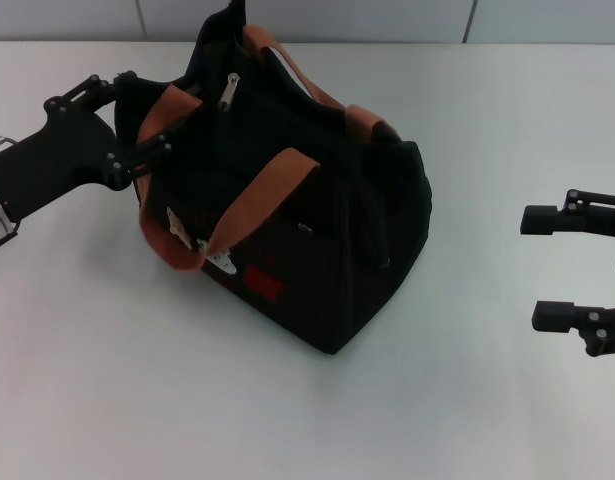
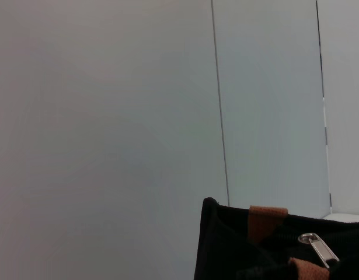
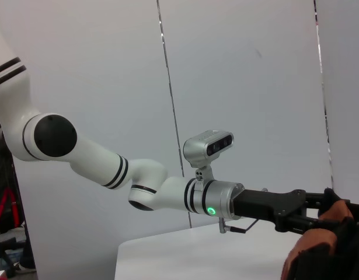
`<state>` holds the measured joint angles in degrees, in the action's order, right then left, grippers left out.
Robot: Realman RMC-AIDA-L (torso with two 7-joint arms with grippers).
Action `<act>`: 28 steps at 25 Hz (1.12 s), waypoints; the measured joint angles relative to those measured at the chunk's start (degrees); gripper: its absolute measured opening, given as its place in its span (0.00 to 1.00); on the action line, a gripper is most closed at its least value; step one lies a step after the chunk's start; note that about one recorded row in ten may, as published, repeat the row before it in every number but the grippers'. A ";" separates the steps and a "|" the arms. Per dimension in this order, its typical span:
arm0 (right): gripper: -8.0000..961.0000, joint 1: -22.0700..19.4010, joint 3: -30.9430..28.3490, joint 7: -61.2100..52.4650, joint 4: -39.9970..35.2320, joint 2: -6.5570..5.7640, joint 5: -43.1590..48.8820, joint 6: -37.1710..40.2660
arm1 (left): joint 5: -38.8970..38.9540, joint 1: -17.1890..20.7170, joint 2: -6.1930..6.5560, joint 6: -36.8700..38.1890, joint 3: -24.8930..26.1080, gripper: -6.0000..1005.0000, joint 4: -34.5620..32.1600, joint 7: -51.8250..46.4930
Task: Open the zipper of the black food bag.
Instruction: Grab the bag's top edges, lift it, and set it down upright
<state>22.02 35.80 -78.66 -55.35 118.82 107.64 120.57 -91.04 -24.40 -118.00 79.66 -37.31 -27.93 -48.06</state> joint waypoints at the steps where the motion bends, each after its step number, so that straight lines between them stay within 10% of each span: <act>1: 0.86 -0.04 -0.01 0.00 -0.06 0.00 0.01 0.00 | -0.03 0.29 -0.06 0.25 0.17 0.78 -0.31 0.00; 19: 0.85 -0.73 -0.31 -0.01 0.07 0.09 0.07 0.01 | 1.92 7.52 1.95 17.30 6.67 0.76 -2.27 -1.70; 28: 0.84 -0.62 -0.10 -0.03 -0.08 0.09 0.07 -0.07 | -1.43 9.05 3.50 11.90 6.91 0.75 -3.40 -1.30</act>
<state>21.40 35.70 -78.69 -55.44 118.92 107.71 120.50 -92.47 -15.35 -114.50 91.56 -30.39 -31.33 -49.35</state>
